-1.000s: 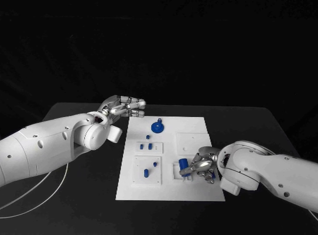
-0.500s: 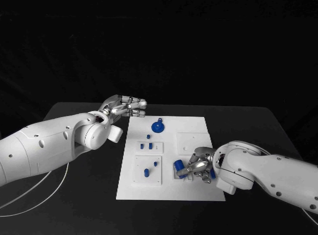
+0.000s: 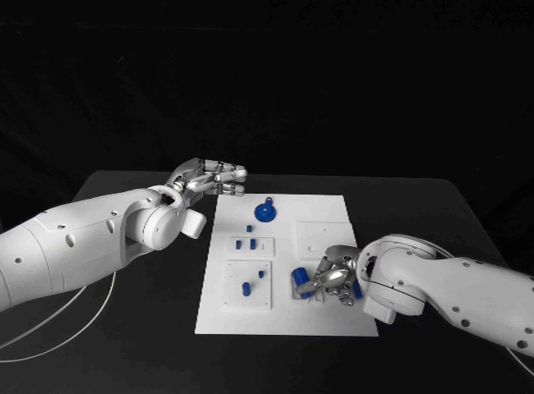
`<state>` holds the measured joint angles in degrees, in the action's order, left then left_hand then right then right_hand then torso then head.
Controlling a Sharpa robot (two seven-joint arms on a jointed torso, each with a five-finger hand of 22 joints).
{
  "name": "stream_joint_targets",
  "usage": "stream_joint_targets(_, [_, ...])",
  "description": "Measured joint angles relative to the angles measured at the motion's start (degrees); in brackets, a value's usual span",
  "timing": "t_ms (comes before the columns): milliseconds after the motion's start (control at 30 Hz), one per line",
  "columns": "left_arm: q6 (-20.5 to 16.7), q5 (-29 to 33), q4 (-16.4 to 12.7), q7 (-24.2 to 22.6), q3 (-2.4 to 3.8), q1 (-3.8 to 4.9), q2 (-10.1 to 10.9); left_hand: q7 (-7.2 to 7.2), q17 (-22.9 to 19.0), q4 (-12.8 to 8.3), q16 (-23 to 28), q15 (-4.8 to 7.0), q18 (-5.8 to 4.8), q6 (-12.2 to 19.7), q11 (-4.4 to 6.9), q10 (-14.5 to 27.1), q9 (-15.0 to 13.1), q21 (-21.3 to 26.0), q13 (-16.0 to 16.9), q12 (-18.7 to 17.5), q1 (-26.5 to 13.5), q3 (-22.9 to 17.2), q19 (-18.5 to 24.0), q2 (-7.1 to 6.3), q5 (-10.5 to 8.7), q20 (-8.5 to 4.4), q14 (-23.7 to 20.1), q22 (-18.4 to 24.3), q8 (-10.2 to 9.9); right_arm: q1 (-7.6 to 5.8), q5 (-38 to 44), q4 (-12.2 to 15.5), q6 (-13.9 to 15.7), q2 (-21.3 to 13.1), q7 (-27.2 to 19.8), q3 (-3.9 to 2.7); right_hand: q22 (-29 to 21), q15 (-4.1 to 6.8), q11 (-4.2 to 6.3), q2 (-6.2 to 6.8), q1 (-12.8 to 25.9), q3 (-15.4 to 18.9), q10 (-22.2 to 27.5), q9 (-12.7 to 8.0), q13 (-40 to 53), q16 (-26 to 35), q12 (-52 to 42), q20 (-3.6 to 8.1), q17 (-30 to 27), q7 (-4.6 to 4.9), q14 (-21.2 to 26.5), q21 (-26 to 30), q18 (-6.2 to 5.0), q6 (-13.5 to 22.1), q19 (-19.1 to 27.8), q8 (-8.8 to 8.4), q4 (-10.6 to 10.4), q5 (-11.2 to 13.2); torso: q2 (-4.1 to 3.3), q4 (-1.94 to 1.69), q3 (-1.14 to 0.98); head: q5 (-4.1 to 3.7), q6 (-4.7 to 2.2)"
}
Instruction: Assemble the parts on the task board
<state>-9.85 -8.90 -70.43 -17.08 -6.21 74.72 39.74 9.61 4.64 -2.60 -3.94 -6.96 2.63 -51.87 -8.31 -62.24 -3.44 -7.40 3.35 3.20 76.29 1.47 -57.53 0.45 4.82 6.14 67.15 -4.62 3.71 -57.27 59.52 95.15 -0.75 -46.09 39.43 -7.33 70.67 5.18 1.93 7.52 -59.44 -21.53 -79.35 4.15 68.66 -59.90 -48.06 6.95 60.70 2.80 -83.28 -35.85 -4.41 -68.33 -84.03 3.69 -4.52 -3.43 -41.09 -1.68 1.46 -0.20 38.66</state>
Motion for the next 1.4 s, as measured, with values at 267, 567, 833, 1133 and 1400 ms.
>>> stream_joint_targets(267, [0.0, 0.0, 0.0, 0.0, 0.0, 0.0, 0.0, -0.24, 0.0, 0.0, 0.0, -0.22, 0.0, 0.2, 0.0, 0.0, 0.0, 0.0, 0.0, 0.0, 0.0, 0.0, 0.0, 0.0, 0.0, 0.0, -0.2, 0.0, 0.0, 0.02, 1.0, -0.5, 0.0, 0.4, 0.0, 0.17, -0.2, 0.0, 0.22, 1.85, 1.2, 7.9, 0.2, 0.0, -0.2, 0.7, 0.7, 0.0, -0.1, 0.47, 0.0, 0.8, 0.0, 0.5, 0.0, 0.2, -5.8, 0.5, -0.01, 0.01, -0.03, -0.01, -0.1])
stream_joint_targets(567, [0.0, 0.0, 0.0, 0.0, 0.0, 0.0, 0.0, -0.21, 0.0, 0.0, 0.0, -0.22, 0.0, 0.6, 0.0, 0.0, 0.1, 0.0, 0.0, 0.0, 0.0, 0.0, 0.0, 0.0, 0.0, 0.0, -0.2, 0.1, 0.0, 0.01, 1.6, -0.5, 0.0, 0.5, 0.0, 0.25, -0.2, 0.14, 0.22, -3.95, -1.1, 28.8, 0.2, 0.0, 0.1, 1.3, 1.1, 0.0, 0.3, 0.52, -0.1, 1.1, -0.01, 1.4, 0.0, 0.15, -5.5, 0.5, -0.01, 0.04, -0.04, 0.05, -0.06])
stream_joint_targets(833, [0.1, 0.0, 0.0, 0.1, 0.0, 0.0, 0.1, -0.21, 0.0, 0.0, 0.0, -0.22, 0.0, 0.6, 0.0, 0.0, 0.0, 0.0, 0.0, 0.0, 0.0, 0.0, 0.0, 0.0, 0.0, 0.0, -0.2, 0.0, 0.0, 0.02, 1.8, -0.1, 0.2, 0.3, 0.0, 0.3, -0.2, 0.14, 0.22, -4.6, -1.6, 29.9, 0.2, -0.2, 0.2, 1.3, 1.1, 0.0, 0.5, 0.52, -0.1, 1.1, -0.01, 1.4, 0.0, 0.12, -4.6, 0.5, -0.02, 0.04, -0.07, 0.06, -0.03])
stream_joint_targets(1133, [0.1, -0.1, 0.0, 0.1, 0.0, 0.0, 0.1, -0.21, 0.0, 0.0, 0.0, -0.22, 0.0, 0.6, 0.0, 0.0, 0.0, 0.0, 0.0, 0.0, 0.0, 0.0, 0.2, 0.0, 0.0, 0.2, -0.2, 0.0, 0.0, 0.18, 2.0, 1.3, 0.9, -0.8, -0.2, 0.43, 0.0, 0.14, 0.22, -6.02, -2.1, 29.5, 0.2, -0.1, 0.2, 1.3, 1.0, 0.0, 0.5, 0.78, -0.1, 1.1, 0.0, 1.7, 0.0, -0.29, -1.8, 0.5, -0.02, 0.07, -0.08, -0.12, -0.23])
stream_joint_targets(1400, [0.1, 0.0, 0.2, 0.1, 0.0, 0.0, 0.1, -0.21, 0.0, 0.0, 0.0, -0.22, 0.0, 0.6, 0.0, 0.0, 0.0, 0.0, 0.0, 0.0, 0.0, 0.0, 0.2, 0.0, 0.0, 0.2, -0.2, 0.0, 0.0, 0.5, 2.0, 2.5, 1.5, -3.3, -0.9, -1.53, 0.2, 0.14, 0.22, -6.24, -2.3, 29.4, 0.2, 0.1, 0.2, 1.3, 0.4, 0.0, 0.6, 0.7, -0.1, 0.7, 0.0, 1.8, 0.0, -0.16, -1.1, 0.3, 0.0, 0.14, -0.09, -0.66, -0.41])
